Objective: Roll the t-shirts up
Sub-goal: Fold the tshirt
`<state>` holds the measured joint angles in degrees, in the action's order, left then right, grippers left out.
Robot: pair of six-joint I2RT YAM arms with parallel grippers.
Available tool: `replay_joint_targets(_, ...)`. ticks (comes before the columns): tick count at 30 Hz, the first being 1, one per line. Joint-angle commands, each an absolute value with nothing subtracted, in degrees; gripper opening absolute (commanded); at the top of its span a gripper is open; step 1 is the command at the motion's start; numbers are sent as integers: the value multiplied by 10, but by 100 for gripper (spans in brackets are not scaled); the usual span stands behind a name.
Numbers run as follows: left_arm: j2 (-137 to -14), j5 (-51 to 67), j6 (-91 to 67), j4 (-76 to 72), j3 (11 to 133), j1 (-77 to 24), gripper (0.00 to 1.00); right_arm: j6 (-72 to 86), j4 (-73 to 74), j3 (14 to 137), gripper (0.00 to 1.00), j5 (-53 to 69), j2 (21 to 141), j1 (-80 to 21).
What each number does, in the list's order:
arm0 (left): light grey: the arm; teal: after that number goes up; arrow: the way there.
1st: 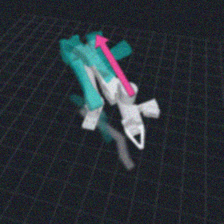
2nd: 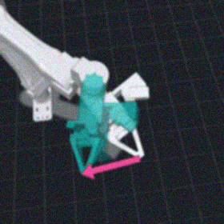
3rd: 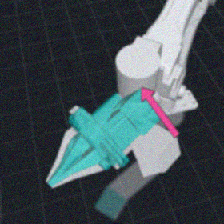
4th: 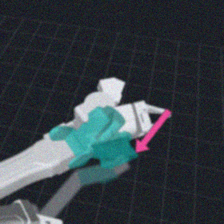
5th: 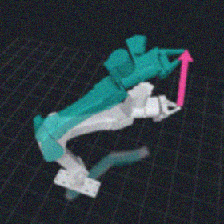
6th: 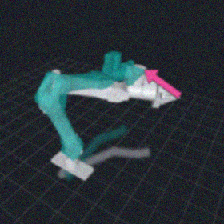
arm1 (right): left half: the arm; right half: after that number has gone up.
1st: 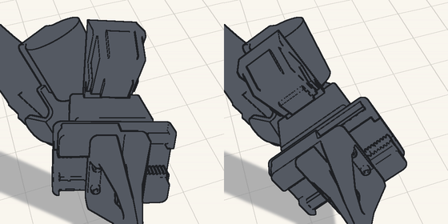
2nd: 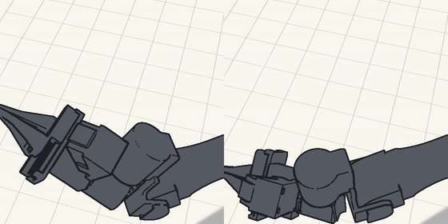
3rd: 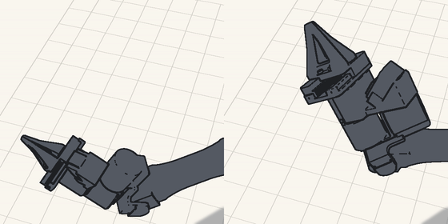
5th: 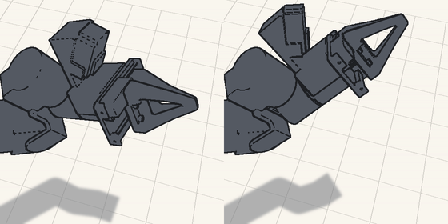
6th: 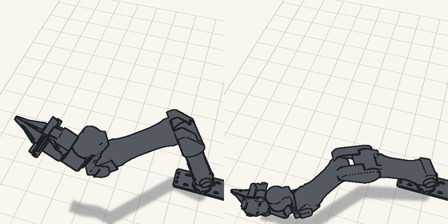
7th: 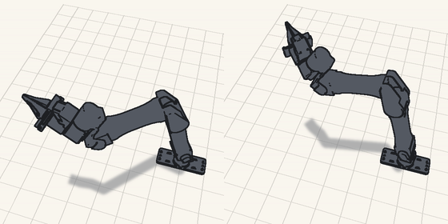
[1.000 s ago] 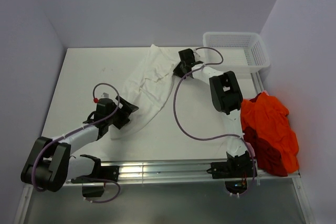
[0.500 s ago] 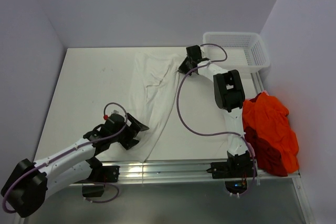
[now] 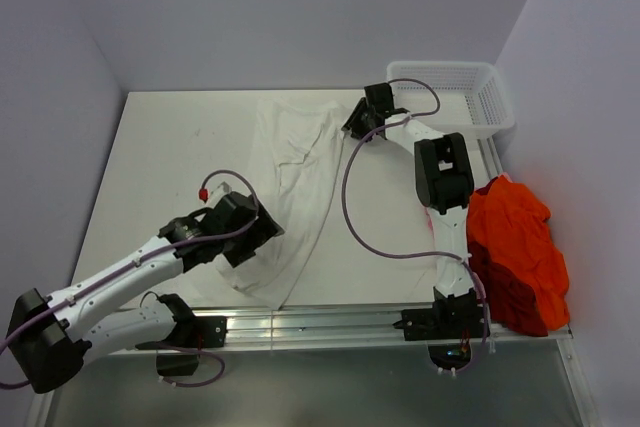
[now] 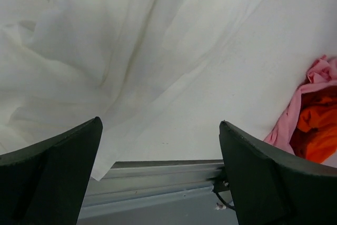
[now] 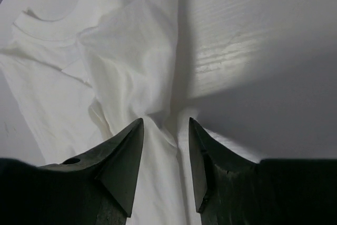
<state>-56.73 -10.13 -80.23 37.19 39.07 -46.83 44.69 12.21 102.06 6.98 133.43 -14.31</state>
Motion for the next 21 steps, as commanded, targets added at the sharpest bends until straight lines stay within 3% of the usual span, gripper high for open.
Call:
replay_joint_targets(1, -565, -120, -696, 400, 453, -424, 99, 419, 108, 992, 47, 89, 1256, -132)
replay_joint_targets(7, -595, -20, -534, 265, 471, -237, 100, 425, 78, 870, 44, 119, 1163, -133)
replay_joint_targets(14, -791, 34, -454, 128, 537, -162, 96, 425, 58, 746, 45, 105, 1103, -168)
replay_joint_targets(21, -940, 28, -404, 149, 651, -150, 97, 439, 20, 659, 50, 97, 1070, -207)
